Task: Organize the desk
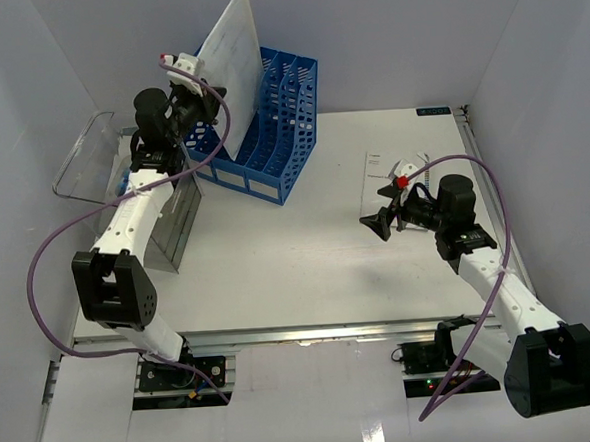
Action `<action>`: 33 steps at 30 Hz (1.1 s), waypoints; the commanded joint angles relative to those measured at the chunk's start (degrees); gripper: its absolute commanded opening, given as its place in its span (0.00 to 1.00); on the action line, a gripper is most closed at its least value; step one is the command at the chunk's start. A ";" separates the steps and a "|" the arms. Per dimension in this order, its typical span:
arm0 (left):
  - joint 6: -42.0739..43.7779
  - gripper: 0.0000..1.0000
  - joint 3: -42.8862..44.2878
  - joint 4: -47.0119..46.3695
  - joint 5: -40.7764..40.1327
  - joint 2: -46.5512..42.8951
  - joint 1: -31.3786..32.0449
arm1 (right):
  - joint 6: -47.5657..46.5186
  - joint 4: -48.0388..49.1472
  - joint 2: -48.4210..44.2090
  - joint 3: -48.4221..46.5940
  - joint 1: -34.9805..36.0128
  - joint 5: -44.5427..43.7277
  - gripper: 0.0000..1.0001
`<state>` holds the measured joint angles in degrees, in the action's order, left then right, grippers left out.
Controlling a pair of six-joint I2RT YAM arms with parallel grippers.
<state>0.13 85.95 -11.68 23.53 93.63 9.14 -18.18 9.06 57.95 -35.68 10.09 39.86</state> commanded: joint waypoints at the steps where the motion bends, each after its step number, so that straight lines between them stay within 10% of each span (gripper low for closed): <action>1: 0.46 0.00 1.28 -7.61 3.43 0.47 -0.19 | -0.63 2.10 0.44 0.33 -0.33 0.66 0.90; 21: -0.97 0.02 0.74 -11.13 4.35 8.41 -0.35 | -1.34 1.47 1.77 -0.05 -0.33 0.35 0.90; 26: -2.30 0.59 -5.81 -12.54 1.14 4.74 -0.35 | -1.94 0.20 3.07 -0.68 -0.99 -0.38 0.90; 33: -3.95 0.89 -12.47 -12.05 -4.01 -3.88 -0.35 | 8.67 0.70 7.83 -2.37 -4.76 -7.45 0.90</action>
<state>-2.58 75.38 -21.91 23.14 99.39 8.95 -16.75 8.80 63.10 -35.71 7.44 38.43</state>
